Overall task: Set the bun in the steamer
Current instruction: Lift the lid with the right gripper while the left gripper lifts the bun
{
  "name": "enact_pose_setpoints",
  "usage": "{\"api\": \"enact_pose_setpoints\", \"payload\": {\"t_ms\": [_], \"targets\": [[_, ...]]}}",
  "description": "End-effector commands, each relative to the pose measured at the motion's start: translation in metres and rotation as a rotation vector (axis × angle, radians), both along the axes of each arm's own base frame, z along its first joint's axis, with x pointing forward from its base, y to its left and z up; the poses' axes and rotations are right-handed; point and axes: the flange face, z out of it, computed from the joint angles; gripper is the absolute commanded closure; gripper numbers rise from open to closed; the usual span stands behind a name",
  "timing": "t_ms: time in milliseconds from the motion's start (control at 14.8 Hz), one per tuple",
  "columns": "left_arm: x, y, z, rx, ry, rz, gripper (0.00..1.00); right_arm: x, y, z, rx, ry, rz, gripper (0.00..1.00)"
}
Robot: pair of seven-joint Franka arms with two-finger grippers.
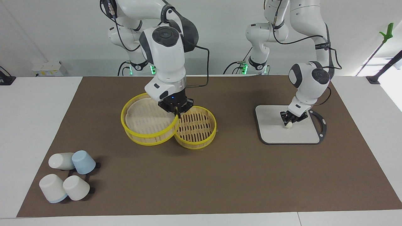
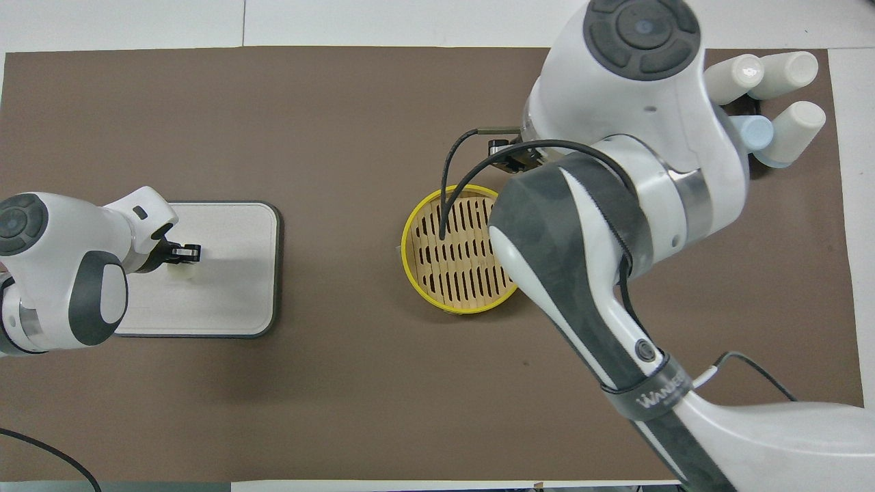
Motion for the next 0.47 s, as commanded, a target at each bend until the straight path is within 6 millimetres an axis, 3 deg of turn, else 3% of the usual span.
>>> {"api": "enact_pose_setpoints", "payload": {"t_ms": [0,271,406], "targets": [[0.027,-0.031,0.038,0.011,0.032,0.053,0.79,-0.008,-0.023,0.014,0.012,0.038,0.026,1.0],[0.055,-0.139,0.087,-0.016,0.037,0.196,0.79,-0.009,-0.047,0.021,0.001,0.065,0.045,1.0],[0.056,-0.197,0.105,-0.038,0.013,0.243,0.78,-0.006,-0.056,0.02,0.001,0.066,0.052,1.0]]}}
